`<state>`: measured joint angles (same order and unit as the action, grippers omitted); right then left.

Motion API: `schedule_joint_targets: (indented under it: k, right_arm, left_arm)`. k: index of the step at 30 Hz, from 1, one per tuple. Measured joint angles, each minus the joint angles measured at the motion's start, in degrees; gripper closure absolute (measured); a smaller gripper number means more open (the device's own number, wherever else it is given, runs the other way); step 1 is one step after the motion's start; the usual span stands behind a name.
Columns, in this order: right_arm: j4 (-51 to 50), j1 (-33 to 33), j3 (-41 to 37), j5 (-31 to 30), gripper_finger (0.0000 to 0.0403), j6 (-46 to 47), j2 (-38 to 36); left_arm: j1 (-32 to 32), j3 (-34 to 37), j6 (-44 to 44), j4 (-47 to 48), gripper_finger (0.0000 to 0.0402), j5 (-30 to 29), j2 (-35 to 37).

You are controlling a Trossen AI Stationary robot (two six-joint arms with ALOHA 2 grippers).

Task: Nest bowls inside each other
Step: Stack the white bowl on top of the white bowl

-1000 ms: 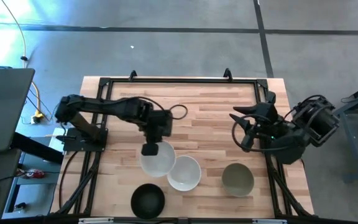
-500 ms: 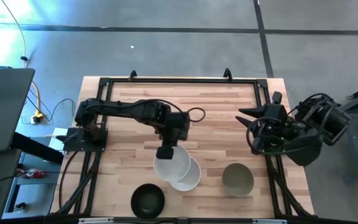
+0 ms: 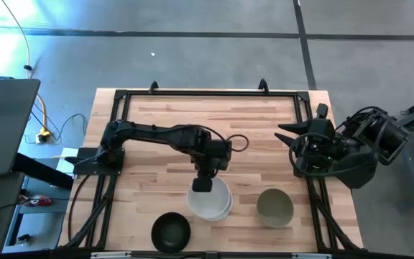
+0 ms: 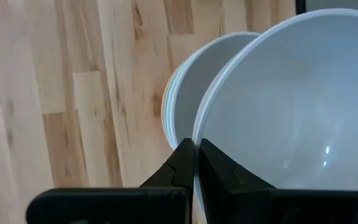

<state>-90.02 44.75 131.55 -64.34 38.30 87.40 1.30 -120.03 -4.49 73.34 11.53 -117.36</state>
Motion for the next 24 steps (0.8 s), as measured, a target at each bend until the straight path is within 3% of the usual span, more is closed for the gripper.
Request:
schedule_joint_targets:
  k: [24]
  right_arm:
    - [0.00, 0.00, 0.00, 1.50, 0.0302, -0.85, -0.03]
  left_arm:
    - [1.69, -0.02, -7.15, -3.61, 0.0401, -4.69, -2.05]
